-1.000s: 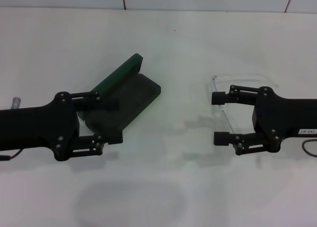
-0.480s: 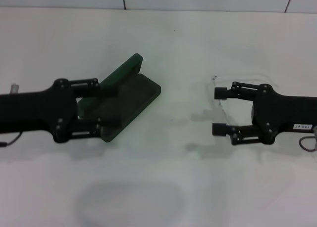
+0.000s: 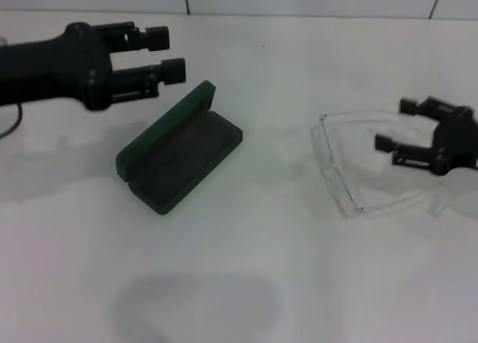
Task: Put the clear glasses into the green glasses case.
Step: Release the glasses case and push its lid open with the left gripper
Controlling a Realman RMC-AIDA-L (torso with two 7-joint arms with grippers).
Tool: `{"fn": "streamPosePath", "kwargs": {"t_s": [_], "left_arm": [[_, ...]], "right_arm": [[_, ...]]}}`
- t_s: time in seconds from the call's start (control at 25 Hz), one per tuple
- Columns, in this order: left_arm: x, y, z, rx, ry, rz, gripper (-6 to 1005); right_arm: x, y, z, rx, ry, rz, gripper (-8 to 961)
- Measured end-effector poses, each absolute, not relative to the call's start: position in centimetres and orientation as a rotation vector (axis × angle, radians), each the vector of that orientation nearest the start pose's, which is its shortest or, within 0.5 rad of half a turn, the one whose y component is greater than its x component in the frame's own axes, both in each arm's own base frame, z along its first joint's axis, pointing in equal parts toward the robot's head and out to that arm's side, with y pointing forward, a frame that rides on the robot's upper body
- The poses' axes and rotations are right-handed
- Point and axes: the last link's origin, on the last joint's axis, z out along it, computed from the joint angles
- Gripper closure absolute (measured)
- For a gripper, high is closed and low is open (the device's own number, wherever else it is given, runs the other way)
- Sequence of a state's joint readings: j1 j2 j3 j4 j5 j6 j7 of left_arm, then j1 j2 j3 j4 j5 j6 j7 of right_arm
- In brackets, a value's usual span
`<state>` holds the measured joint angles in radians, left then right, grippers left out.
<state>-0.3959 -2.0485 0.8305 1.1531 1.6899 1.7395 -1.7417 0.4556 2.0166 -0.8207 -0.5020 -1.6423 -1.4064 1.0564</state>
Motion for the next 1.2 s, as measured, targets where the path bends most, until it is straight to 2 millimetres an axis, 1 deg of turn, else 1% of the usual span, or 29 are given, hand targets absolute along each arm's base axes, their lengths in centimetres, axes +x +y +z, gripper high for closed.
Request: {"fn": "streamPosePath", "kwargs": {"t_s": [0.08,0.12,0.16,0.2,0.24,0.28,0.32,0.48,0.64,0.68,0.76,0.92,0.96,1.0,1.04,1.2], "left_arm": [[-19.8,32.8,8.3,-2.696,-0.546,-0.716,380],[-19.5,33.5,7.8,-2.688,-0.599,-0.593,380],[-19.2,33.8,7.5,-2.681,-0.619,-0.529,380],[-19.3,34.3,6.9,-2.669,-0.661,-0.426,379],[-19.2,34.6,6.6,-2.661,-0.682,-0.370,379],[-19.2,34.6,6.6,-2.661,-0.682,-0.370,379],[-19.3,35.6,5.4,-2.631,-0.744,-0.218,379],[-19.3,36.4,4.4,-2.611,-0.756,-0.125,379],[-19.1,37.1,3.8,-2.570,-0.775,-0.064,378],[-19.0,37.5,3.6,-2.550,-0.775,-0.005,378],[-18.9,37.6,3.3,-2.549,-0.772,0.052,378],[-18.7,37.6,2.1,-2.547,-0.757,0.207,377],[-18.7,37.6,2.1,-2.547,-0.757,0.207,377],[-18.7,37.5,1.8,-2.544,-0.751,0.248,377],[-18.7,37.3,1.0,-2.543,-0.740,0.323,378],[-18.6,37.1,0.5,-2.544,-0.735,0.355,380]], "right_arm": [[28.7,33.1,2.0,-2.430,0.409,0.831,96],[28.5,32.9,2.7,-2.399,0.393,0.874,95],[28.4,32.8,3.2,-2.369,0.372,0.908,95],[28.3,32.7,3.8,-2.337,0.348,0.940,95],[28.3,32.7,3.8,-2.337,0.348,0.940,95],[28.3,32.7,3.8,-2.337,0.348,0.940,95],[28.2,32.2,4.6,-2.289,0.317,0.994,95],[28.8,31.1,5.4,-2.271,0.306,1.005,95],[29.1,30.7,5.5,-2.274,0.309,0.997,95],[29.1,30.7,5.4,-2.277,0.311,0.996,95],[29.2,30.6,5.4,-2.278,0.314,0.993,95],[29.4,30.4,5.4,-2.276,0.311,0.983,95],[29.5,30.3,5.4,-2.276,0.309,0.980,96],[29.5,30.3,5.4,-2.276,0.308,0.978,96],[29.5,30.3,5.4,-2.275,0.308,0.975,96],[29.6,30.3,5.4,-2.272,0.303,0.970,96]]}}
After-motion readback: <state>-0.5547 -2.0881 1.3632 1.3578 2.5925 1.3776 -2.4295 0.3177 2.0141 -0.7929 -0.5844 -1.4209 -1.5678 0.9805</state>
